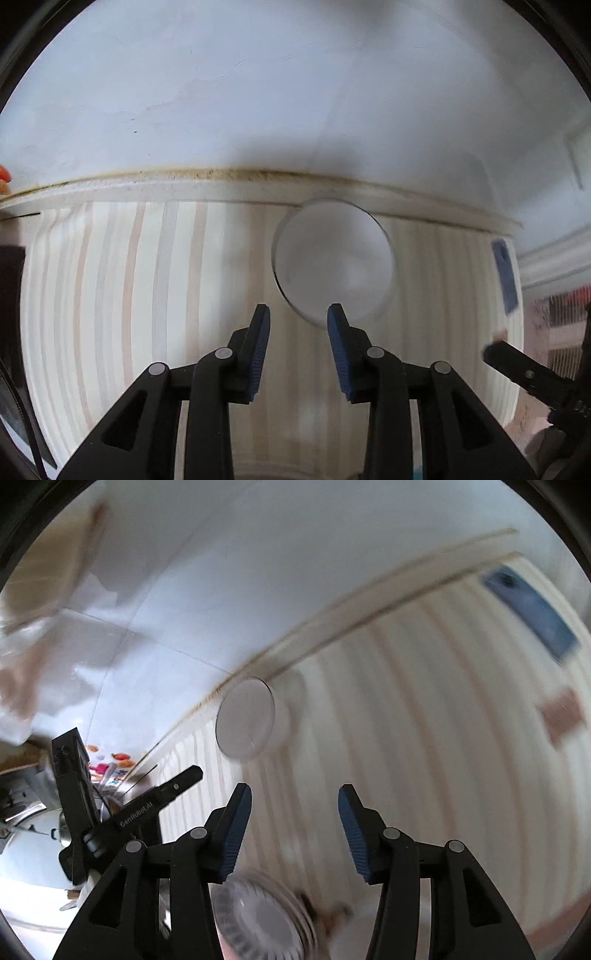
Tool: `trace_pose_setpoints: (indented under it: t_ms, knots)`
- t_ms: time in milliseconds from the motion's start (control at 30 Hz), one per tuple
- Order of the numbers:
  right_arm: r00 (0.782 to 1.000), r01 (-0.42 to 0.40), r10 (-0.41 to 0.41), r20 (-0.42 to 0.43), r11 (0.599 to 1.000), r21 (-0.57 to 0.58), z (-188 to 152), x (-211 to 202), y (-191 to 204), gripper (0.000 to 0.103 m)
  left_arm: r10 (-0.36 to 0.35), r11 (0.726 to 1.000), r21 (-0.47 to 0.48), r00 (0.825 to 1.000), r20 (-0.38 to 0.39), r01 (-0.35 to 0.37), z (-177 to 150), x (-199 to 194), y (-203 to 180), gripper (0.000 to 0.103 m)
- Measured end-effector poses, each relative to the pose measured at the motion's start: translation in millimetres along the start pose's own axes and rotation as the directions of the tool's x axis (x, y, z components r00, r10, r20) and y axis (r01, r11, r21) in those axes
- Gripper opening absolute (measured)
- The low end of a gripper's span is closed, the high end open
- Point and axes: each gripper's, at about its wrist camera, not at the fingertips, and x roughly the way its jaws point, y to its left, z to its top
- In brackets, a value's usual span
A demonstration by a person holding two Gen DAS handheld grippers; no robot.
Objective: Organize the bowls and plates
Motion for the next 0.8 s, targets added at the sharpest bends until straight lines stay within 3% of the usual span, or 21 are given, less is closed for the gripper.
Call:
trace_pose_setpoints:
  t_ms: [133,267,567,733,767,800]
  knots:
    - [0.998,0.03,-0.03,-0.054,1.0,-0.008,33,59,12,0.052,0.025,1.0,-0.003,0.999,-0.04,-0.025,20,33,9,0.03]
    - [0.995,0.049,-0.049,-0.09,0.999,-0.004,45,95,17,0.052,0.044,0.998,0.038,0.995,-0.084,-0.041,28,57,8,0.03]
    - [0.988,0.072,-0.067,-0.142,0.997,0.025,57,131,13,0.052,0.022,0.997,0.079,0.992,-0.123,-0.012,37,76,-3,0.03]
    - [0.986,0.066,-0.062,-0.157,0.998,0.018,58,144,16,0.051,0.036,0.993,0.113,0.995,-0.094,-0.026,38,77,-3,0.027]
    - [0.986,0.064,-0.062,-0.154,0.998,0.009,58,145,17,0.046,0.039,0.993,0.112,0.995,-0.091,-0.029,38,77,-4,0.026]
    - [0.986,0.061,-0.061,-0.152,0.998,0.0,58,146,19,0.035,0.039,0.993,0.11,0.995,-0.089,-0.029,38,77,-3,0.025]
